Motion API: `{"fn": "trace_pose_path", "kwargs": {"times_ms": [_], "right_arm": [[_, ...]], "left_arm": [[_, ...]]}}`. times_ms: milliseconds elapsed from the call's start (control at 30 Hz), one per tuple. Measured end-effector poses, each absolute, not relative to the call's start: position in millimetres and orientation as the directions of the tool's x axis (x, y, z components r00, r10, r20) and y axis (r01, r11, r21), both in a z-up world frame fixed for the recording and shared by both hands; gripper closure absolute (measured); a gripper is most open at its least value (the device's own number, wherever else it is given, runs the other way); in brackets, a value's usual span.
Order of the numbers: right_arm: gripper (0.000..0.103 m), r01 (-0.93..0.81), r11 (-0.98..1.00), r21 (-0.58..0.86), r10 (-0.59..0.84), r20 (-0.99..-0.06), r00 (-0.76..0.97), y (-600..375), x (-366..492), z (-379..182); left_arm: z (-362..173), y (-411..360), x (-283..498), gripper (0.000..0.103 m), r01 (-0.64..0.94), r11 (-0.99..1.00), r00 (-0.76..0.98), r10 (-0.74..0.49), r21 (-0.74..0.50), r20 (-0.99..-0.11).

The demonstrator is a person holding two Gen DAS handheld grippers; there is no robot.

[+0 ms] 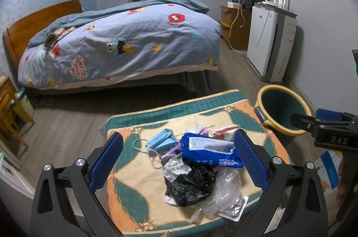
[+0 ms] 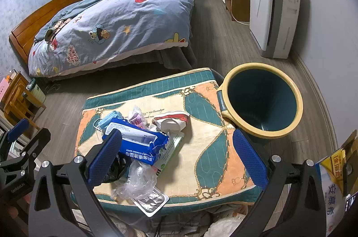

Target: Collect trash

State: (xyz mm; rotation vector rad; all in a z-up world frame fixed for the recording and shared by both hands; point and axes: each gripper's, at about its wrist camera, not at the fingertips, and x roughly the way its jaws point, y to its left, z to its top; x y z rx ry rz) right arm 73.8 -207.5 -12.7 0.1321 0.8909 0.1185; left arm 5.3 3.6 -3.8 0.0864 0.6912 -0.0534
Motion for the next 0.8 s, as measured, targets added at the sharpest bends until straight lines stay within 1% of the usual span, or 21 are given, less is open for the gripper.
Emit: {"fn": "trace_pose_path", "kwargs": {"times_ms": [400, 433, 800], "right_arm": [[0.005, -0.047, 0.985, 0.167, 0.16, -0.768, 0.62, -207.7, 71.4, -18.5], [0.005, -0.047, 0.985, 0.166, 0.159, -0.77, 0.618, -208.0, 76.7, -11.3], [0.005, -0.045, 0.985, 0.167, 0.159, -0.771, 0.616, -208.1, 77.0, -12.8]], "left_arm": [[-4.4, 3.5, 5.9, 0.005, 0.078, 0.995, 0.768, -0.021, 0.061, -0.64], [-4.0, 3.8, 5.3, 0.005, 0.079, 0.995, 0.769, -0.021, 0.061, -0.639], [-4.6, 3.8, 5.4, 0.005, 0.078, 0.995, 0.769, -0.021, 0.061, -0.639]]}}
